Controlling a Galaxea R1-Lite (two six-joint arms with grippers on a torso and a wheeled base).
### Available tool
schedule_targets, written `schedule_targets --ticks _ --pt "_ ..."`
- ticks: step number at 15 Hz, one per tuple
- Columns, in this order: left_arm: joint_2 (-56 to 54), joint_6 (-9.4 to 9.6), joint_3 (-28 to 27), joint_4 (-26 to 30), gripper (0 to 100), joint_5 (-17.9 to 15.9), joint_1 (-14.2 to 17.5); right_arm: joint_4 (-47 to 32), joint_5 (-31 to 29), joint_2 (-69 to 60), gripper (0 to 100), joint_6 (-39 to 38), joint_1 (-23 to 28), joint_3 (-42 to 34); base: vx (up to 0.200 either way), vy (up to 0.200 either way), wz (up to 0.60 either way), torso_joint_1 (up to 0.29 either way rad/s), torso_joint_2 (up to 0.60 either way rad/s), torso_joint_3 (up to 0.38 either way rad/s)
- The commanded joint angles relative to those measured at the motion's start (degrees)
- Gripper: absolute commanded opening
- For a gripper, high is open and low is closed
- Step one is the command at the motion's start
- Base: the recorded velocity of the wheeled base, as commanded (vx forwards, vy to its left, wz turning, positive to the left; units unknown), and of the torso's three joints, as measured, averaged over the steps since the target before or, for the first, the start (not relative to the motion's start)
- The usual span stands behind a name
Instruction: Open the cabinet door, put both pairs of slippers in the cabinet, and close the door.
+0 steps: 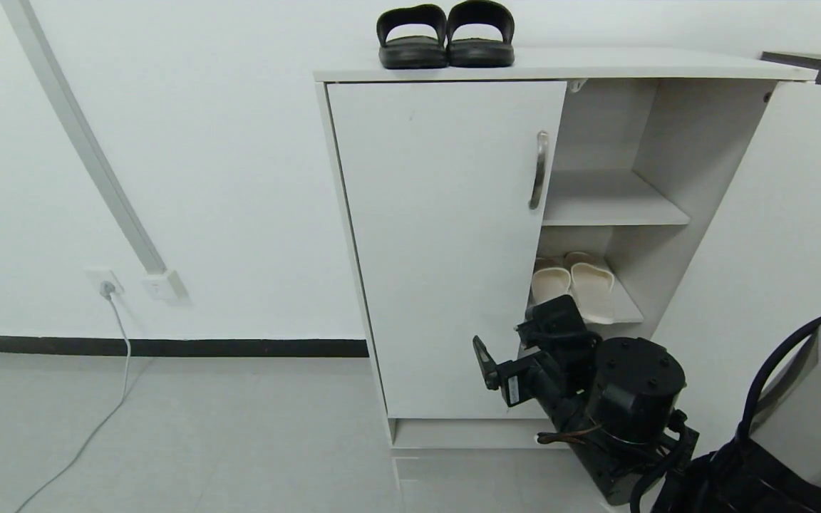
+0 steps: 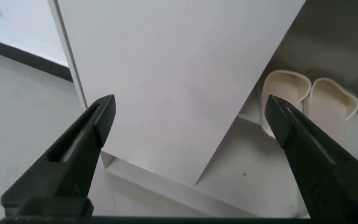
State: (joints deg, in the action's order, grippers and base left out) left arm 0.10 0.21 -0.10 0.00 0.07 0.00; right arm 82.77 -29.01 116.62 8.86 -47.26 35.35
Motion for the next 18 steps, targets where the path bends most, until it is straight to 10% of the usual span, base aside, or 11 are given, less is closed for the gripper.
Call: schedule_targets --ticks 1,12,18 --pt "-0.01 -0.03 0.01 0.0 0 0.01 0.0 0.02 0.01 0.19 100 0.01 -0.02 -0.02 0.0 0.0 0.0 -0.007 -0.01 0.193" --pt "-0.01 -0.12 0.01 0.0 0 0.01 0.0 0.28 0.19 0.19 100 0.01 -0.37 -0.46 0.0 0.0 0.0 0.001 0.0 0.052" --pt "-0.01 -0.21 0.01 0.0 0 0.01 0.0 0.46 0.1 0.46 100 0.01 -0.37 -0.37 0.0 0.0 0.0 0.028 -0.31 -0.312"
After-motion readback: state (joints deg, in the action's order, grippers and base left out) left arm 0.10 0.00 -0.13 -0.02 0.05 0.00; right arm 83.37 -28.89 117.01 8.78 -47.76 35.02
